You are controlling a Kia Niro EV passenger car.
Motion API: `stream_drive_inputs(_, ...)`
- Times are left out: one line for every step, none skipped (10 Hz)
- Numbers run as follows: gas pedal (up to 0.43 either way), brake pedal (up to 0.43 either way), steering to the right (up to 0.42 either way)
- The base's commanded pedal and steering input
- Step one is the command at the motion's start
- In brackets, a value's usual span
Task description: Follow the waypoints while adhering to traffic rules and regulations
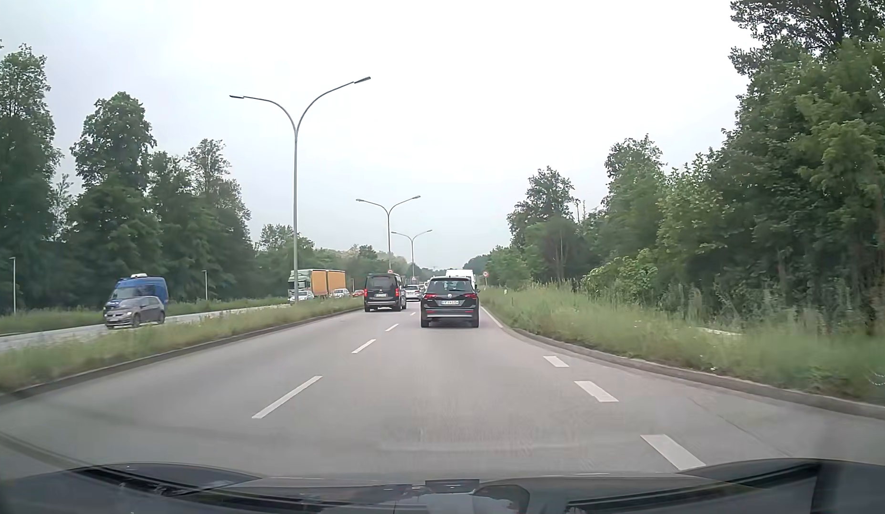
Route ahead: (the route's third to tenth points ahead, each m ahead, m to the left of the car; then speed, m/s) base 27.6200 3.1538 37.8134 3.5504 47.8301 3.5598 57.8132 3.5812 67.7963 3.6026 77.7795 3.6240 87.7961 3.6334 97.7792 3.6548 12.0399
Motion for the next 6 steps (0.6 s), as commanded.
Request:
stream_drive_inputs(0.0,0.0,-0.004)
stream_drive_inputs(0.008,0.0,-0.004)
stream_drive_inputs(0.02,0.0,-0.004)
stream_drive_inputs(0.028,0.0,-0.004)
stream_drive_inputs(0.039,0.0,-0.004)
stream_drive_inputs(0.039,0.0,-0.004)
